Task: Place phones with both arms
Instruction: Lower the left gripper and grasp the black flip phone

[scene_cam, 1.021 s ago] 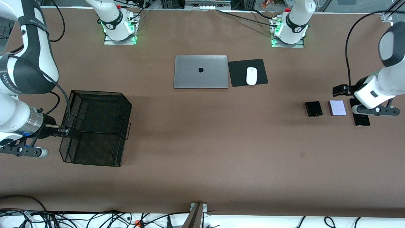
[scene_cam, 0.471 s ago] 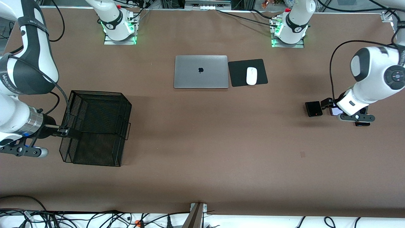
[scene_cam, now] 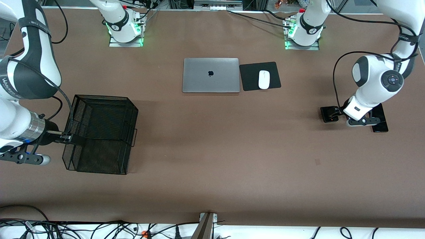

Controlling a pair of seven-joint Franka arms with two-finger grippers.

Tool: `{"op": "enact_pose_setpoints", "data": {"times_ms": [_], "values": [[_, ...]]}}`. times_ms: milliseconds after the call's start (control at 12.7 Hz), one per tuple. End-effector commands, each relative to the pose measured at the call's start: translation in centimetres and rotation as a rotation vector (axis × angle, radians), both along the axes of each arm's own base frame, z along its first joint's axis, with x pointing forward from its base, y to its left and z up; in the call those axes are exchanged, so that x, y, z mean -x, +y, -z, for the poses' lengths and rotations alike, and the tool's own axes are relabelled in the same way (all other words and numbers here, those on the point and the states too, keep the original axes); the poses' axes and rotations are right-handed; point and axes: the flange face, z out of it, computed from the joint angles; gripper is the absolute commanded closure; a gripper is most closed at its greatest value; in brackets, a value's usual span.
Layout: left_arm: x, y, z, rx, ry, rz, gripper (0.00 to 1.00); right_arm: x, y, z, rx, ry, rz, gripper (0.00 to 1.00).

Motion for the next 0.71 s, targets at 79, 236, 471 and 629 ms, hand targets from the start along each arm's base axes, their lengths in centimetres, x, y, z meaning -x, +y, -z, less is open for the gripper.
{"op": "enact_pose_setpoints", "data": {"times_ms": [79, 236, 471, 629], "values": [[1.8, 0.5, 4.1, 0.01, -0.069, -0.09, 0.0, 0.8, -0.2, -0.7, -0.012, 0.003, 0.001, 0.0], [2.4, 0.4, 5.4, 0.015, -0.079, -0.099, 0.0, 0.8, -0.2, -0.6, -0.012, 0.004, 0.002, 0.0], [3.5, 0.3, 6.6, 0.022, -0.084, -0.132, 0.0, 0.8, -0.2, -0.6, -0.012, 0.004, 0.001, 0.0], [4.2, 0.0, 7.2, 0.023, -0.069, -0.127, 0.0, 0.8, -0.2, -0.6, -0.012, 0.004, 0.002, 0.0]]}}
